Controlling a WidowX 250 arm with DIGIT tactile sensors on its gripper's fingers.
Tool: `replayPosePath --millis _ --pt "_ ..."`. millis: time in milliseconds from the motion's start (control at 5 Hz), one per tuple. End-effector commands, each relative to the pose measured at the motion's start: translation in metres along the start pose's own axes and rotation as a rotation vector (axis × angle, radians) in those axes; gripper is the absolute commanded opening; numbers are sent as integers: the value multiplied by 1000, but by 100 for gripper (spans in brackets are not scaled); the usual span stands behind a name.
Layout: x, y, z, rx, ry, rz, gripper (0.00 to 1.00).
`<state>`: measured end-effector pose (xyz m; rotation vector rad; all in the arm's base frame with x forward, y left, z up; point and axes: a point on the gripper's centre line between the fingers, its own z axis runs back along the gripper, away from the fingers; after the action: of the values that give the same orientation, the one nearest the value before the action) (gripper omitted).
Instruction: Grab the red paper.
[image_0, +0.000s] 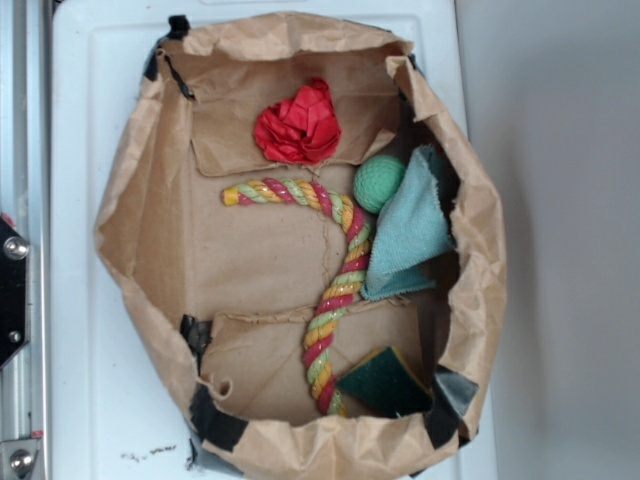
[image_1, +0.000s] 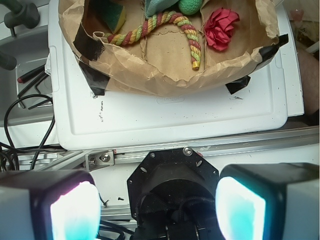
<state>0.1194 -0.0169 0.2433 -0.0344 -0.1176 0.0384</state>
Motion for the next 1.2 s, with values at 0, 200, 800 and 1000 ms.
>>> replayPosePath --millis 0,200,800,1000 --pt "0 0 0 0 0 0 100" --pt "50 7 -8 12 -62 180 100" --pt "135 59 -74 36 -114 853 100" --pt "135 59 -74 36 -114 853 100"
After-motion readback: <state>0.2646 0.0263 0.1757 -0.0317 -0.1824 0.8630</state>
